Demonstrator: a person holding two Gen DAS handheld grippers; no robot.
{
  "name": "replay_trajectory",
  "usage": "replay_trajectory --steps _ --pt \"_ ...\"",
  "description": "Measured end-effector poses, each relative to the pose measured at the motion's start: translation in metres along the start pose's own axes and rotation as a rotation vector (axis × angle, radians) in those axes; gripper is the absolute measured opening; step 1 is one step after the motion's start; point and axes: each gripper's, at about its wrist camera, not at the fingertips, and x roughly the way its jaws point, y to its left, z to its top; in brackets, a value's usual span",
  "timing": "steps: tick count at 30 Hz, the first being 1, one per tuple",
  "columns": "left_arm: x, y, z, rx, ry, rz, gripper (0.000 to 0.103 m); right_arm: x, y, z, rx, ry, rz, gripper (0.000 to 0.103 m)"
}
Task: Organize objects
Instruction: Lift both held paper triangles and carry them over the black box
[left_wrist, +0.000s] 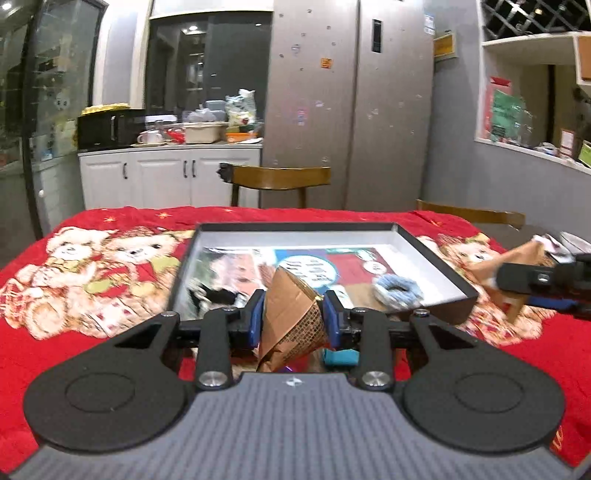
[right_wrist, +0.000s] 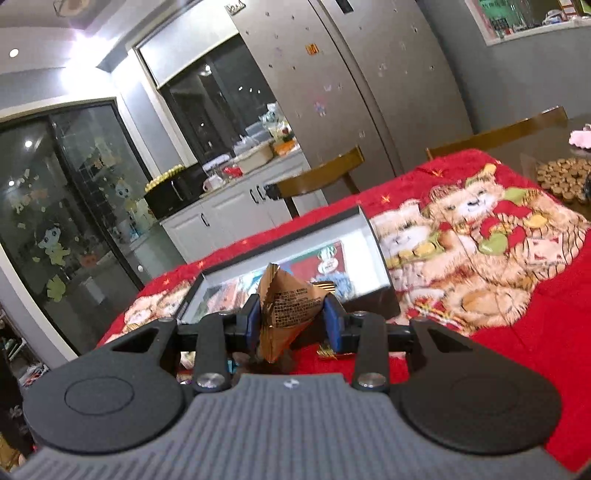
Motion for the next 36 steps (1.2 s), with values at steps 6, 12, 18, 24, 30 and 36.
replay_trajectory --steps 6,12,18,24,30,36 --pt "0.001 0.016 0.028 -0.004 -0.008 0.037 0.038 0.009 0.03 0.029 -0.014 0.022 0.046 0.04" --pt "0.002 0.028 0.056 -0.024 -0.022 0.078 0.038 0.026 0.073 0.071 -0.06 -0.013 0.083 0.04" --pt "0.017 0.042 0.088 -0.052 -0.018 0.082 0.038 0.049 0.102 0.099 -0.019 -0.03 0.113 0.04" --pt "0.042 0.041 0.124 -0.077 -0.016 0.061 0.038 0.076 0.113 0.118 0.069 -0.057 0.154 0.04" --pt "0.065 0.062 0.139 -0.171 -0.024 0.007 0.038 0.106 0.103 0.122 0.108 -0.045 0.184 0.04" --pt "0.106 0.089 0.134 -0.155 0.095 -0.041 0.039 0.151 0.085 0.108 0.129 0.062 0.121 0.04"
